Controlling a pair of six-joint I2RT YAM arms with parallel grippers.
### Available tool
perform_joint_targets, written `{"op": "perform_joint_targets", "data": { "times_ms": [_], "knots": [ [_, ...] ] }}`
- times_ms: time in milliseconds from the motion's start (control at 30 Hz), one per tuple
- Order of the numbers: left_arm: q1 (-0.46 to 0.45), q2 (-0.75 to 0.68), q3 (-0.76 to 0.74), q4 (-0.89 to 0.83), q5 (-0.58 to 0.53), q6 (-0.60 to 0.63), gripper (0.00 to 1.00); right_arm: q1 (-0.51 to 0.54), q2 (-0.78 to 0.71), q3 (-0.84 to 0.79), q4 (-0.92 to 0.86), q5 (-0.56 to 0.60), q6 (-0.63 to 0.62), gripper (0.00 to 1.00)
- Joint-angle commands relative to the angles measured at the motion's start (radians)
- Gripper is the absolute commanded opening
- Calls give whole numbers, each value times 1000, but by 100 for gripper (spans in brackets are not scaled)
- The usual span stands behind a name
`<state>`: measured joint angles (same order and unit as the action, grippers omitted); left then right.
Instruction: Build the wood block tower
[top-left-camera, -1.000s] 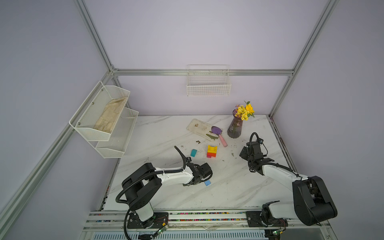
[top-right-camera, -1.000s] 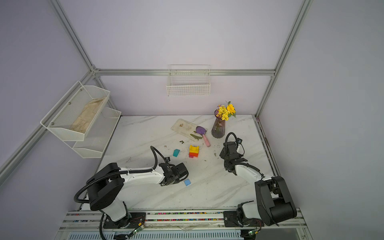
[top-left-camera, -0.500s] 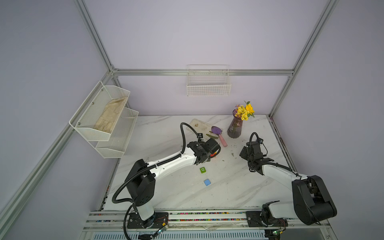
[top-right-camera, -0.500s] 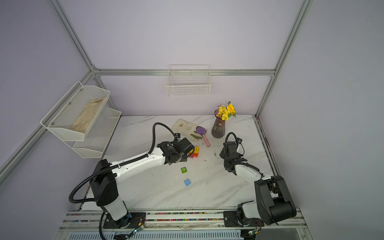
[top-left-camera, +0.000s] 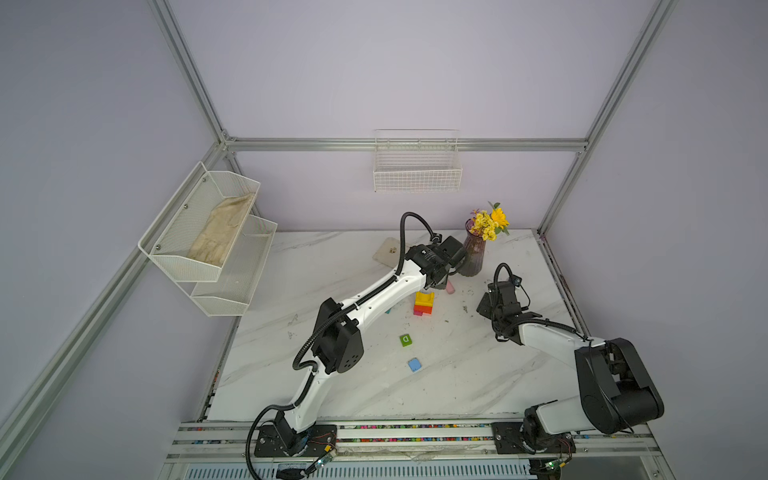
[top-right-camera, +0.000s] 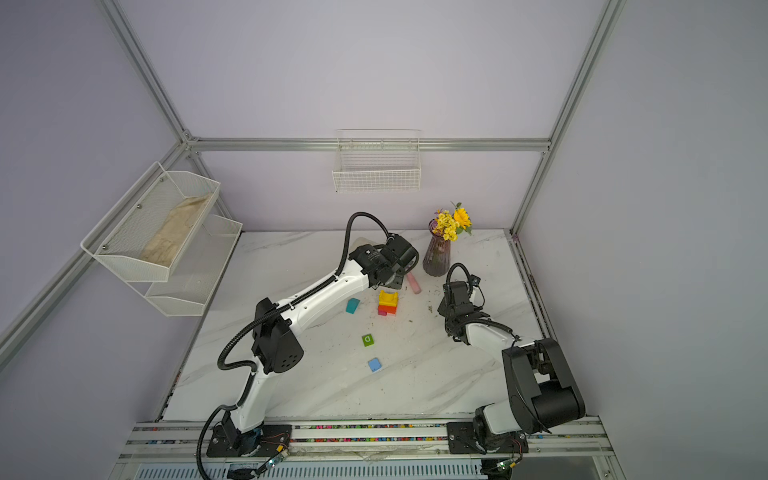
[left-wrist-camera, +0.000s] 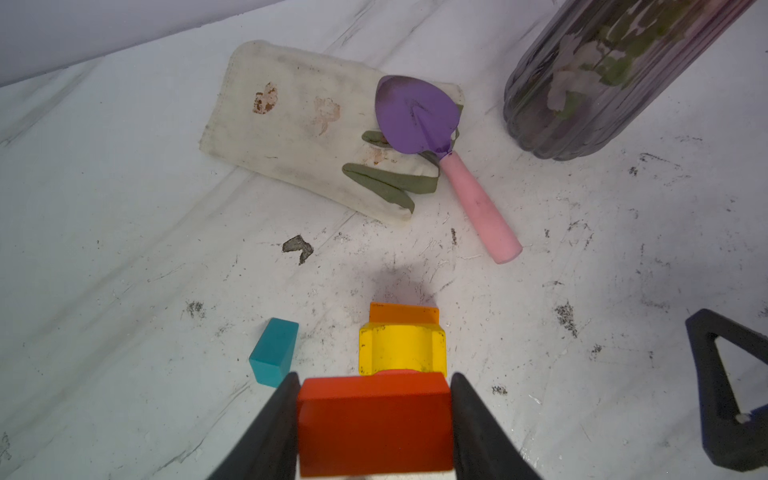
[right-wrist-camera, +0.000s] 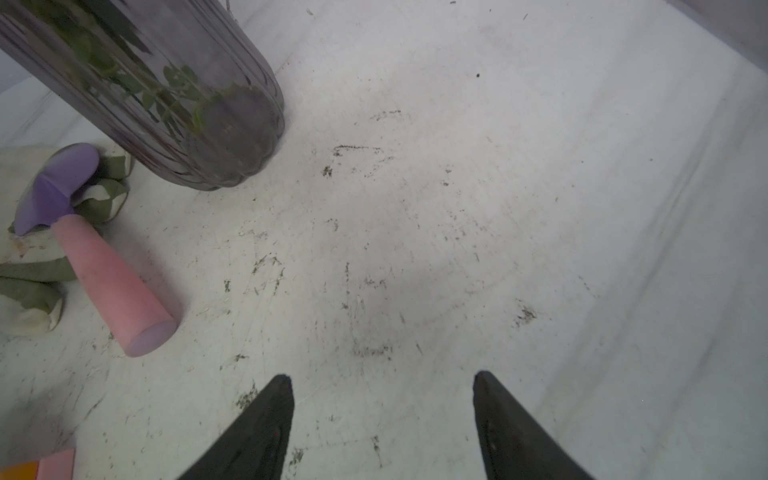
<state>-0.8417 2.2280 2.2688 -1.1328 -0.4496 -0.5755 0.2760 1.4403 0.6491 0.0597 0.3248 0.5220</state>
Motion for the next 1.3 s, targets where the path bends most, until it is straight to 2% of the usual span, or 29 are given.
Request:
{"op": "perform_joint_targets", "data": {
  "times_ms": [0,367,767,1000,1267],
  "knots": [
    [17,17,92,-51,55,39,12,8,-1,25,3,21,0,71],
    [41,97,94,-45,231,69,11,14,-9,20,2,23,0,71],
    [49,98,68,-24,256,78,11,21,0,27,-1,31,-2,71],
    [69,85,63,-18,232,65,13,24,2,29,-2,34,-2,71],
    [70,96,67,11,283,70,13,28,6,34,-7,40,-2,71]
  ]
}}
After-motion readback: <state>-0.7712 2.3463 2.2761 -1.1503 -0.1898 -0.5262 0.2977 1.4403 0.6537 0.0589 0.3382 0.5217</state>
